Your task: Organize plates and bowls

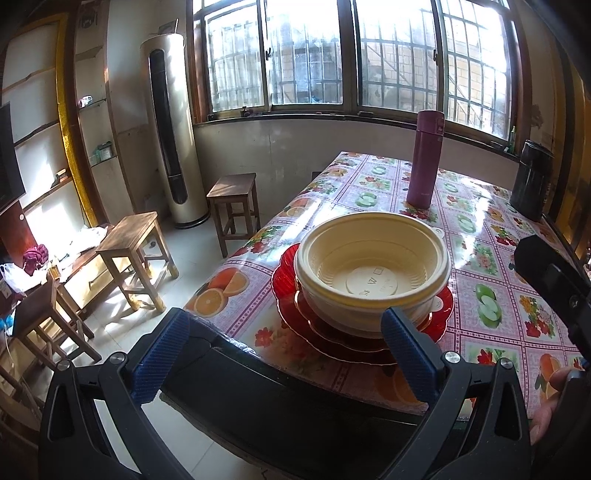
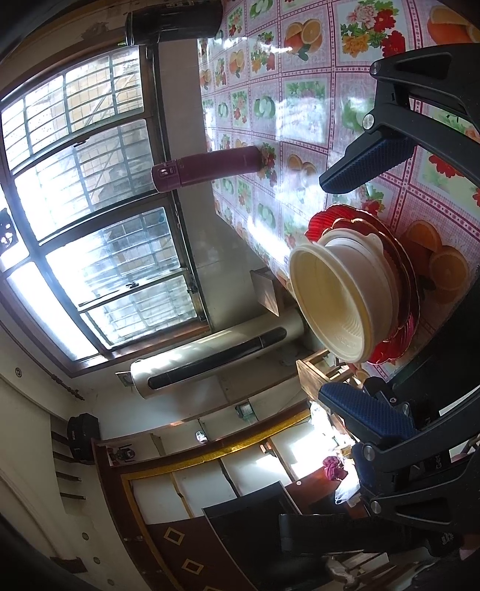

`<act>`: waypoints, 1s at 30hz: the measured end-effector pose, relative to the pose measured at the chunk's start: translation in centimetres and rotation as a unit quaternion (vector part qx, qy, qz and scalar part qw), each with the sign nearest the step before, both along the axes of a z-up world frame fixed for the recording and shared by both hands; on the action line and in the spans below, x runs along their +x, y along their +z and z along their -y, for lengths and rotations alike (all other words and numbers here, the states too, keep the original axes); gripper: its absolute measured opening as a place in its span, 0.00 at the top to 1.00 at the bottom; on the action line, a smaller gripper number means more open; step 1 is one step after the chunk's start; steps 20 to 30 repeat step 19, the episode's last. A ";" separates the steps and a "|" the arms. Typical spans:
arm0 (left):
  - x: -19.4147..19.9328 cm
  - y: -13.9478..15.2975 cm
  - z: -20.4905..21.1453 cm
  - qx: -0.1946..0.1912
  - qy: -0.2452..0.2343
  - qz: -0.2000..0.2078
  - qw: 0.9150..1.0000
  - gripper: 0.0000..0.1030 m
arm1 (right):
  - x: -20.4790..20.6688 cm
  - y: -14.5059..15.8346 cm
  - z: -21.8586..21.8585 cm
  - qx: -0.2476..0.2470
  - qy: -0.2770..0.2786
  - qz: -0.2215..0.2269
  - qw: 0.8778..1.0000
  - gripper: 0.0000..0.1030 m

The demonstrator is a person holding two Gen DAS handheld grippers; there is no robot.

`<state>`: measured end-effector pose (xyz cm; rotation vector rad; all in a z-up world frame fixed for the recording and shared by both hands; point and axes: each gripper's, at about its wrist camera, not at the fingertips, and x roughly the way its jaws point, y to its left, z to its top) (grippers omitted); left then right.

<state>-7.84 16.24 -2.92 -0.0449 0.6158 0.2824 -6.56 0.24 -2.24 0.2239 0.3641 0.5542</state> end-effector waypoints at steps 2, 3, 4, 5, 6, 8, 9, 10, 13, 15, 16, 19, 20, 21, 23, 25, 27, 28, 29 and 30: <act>0.0 0.0 -0.1 0.001 0.001 0.001 1.000 0.00 | 0.0 0.1 -0.1 -0.001 0.000 0.000 1.000 0.00; 0.0 0.0 -0.1 0.001 0.000 0.001 1.000 0.00 | 0.0 0.1 -0.2 -0.001 0.000 0.000 1.000 0.00; 0.0 0.0 -0.1 0.001 0.000 0.000 1.000 0.00 | 0.0 0.1 -0.2 -0.001 0.001 0.000 1.000 0.00; 0.0 0.0 -0.1 0.000 0.001 0.000 1.000 0.00 | 0.0 0.1 -0.3 -0.002 0.001 -0.001 1.000 0.00; 0.0 0.0 -0.1 0.000 0.000 0.000 1.000 0.00 | 0.0 0.1 -0.3 -0.002 0.001 -0.001 1.000 0.00; 0.0 -0.1 -0.2 -0.001 0.000 -0.001 1.000 0.00 | 0.0 0.1 -0.3 -0.002 0.001 0.000 1.000 0.00; 0.1 -0.1 -0.2 -0.002 0.000 -0.002 1.000 0.00 | 0.0 0.2 -0.4 -0.003 0.001 0.001 1.000 0.00; 0.1 -0.2 -0.2 -0.002 0.000 -0.002 1.000 0.00 | 0.0 0.2 -0.5 -0.003 0.001 0.001 1.000 0.00; 0.1 -0.2 -0.2 -0.001 0.000 0.000 1.000 0.00 | 0.0 0.1 -0.6 -0.005 0.001 0.000 1.000 0.00; 0.1 -0.2 -0.2 -0.001 -0.003 0.003 1.000 0.00 | 0.1 0.0 -0.7 -0.006 0.001 -0.002 1.000 0.00; 0.1 -0.2 -0.2 -0.001 -0.003 0.005 1.000 0.00 | 0.1 0.0 -0.7 -0.005 0.001 -0.003 1.000 0.00; 0.1 -0.2 0.0 0.016 0.003 0.011 1.000 0.00 | 0.2 -0.1 -0.6 -0.004 0.001 -0.005 1.000 0.00; 0.1 -0.2 0.0 0.016 0.003 0.011 1.000 0.00 | 0.2 -0.1 -0.6 -0.004 0.001 -0.005 1.000 0.00; 0.1 -0.2 0.0 0.016 0.003 0.011 1.000 0.00 | 0.2 -0.1 -0.6 -0.004 0.001 -0.005 1.000 0.00; 0.1 -0.2 0.0 0.016 0.003 0.011 1.000 0.00 | 0.2 -0.1 -0.6 -0.004 0.001 -0.005 1.000 0.00; 0.1 -0.2 0.0 0.016 0.003 0.011 1.000 0.00 | 0.2 -0.1 -0.6 -0.004 0.001 -0.005 1.000 0.00; 0.1 -0.2 0.0 0.016 0.003 0.011 1.000 0.00 | 0.2 -0.1 -0.6 -0.004 0.001 -0.005 1.000 0.00; 0.1 -0.2 0.0 0.016 0.003 0.011 1.000 0.00 | 0.2 -0.1 -0.6 -0.004 0.001 -0.005 1.000 0.00; 0.1 -0.2 0.0 0.016 0.003 0.011 1.000 0.00 | 0.2 -0.1 -0.6 -0.004 0.001 -0.005 1.000 0.00; 0.1 -0.2 0.0 0.016 0.003 0.011 1.000 0.00 | 0.2 -0.1 -0.6 -0.004 0.001 -0.005 1.000 0.00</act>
